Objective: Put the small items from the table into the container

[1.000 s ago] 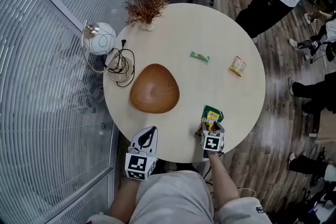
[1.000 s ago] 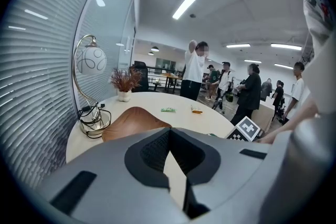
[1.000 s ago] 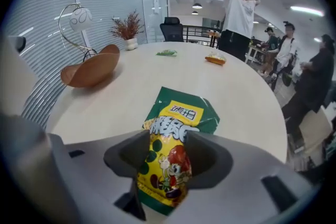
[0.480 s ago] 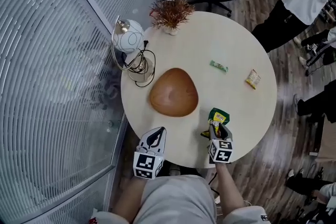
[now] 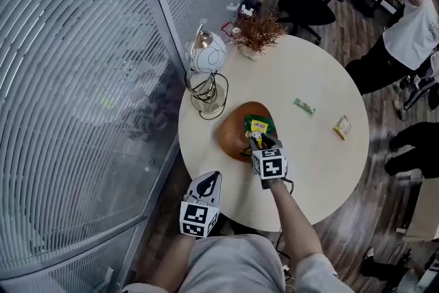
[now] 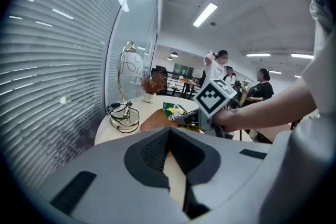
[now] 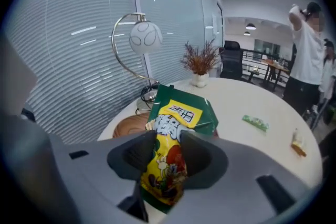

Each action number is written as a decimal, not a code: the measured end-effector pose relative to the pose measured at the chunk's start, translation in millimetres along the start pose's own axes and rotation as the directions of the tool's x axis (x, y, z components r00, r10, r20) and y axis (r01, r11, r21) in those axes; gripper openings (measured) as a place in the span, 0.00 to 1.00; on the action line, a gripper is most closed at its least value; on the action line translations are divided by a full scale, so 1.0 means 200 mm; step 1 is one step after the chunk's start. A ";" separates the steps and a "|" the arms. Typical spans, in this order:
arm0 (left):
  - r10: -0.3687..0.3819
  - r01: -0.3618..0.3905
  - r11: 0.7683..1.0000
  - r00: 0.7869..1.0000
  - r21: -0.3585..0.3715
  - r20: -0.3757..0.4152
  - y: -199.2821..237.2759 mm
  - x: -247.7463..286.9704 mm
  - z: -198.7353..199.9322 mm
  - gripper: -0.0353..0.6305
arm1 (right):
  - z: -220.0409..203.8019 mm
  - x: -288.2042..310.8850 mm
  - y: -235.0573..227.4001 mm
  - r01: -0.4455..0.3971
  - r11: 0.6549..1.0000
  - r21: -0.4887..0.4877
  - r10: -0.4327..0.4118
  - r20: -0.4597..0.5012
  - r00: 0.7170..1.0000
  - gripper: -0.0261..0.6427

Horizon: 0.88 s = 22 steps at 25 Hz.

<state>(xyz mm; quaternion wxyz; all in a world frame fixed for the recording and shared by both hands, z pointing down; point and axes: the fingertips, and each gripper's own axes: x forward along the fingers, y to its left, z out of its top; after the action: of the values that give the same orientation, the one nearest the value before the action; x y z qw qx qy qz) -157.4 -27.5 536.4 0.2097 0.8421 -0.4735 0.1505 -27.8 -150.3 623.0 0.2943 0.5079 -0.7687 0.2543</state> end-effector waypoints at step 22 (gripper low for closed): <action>-0.172 0.171 0.984 0.985 0.044 0.002 -0.06 0.12 0.00 0.04 | -0.17 -0.79 0.25 0.067 0.992 0.104 -0.102 0.382 0.919 0.06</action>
<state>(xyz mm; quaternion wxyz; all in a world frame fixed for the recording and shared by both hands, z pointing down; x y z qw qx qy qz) -134.7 -39.3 545.3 0.2020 0.8846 -0.3964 0.1398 -18.2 -10.0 529.5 0.1247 0.5933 -0.7769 0.1702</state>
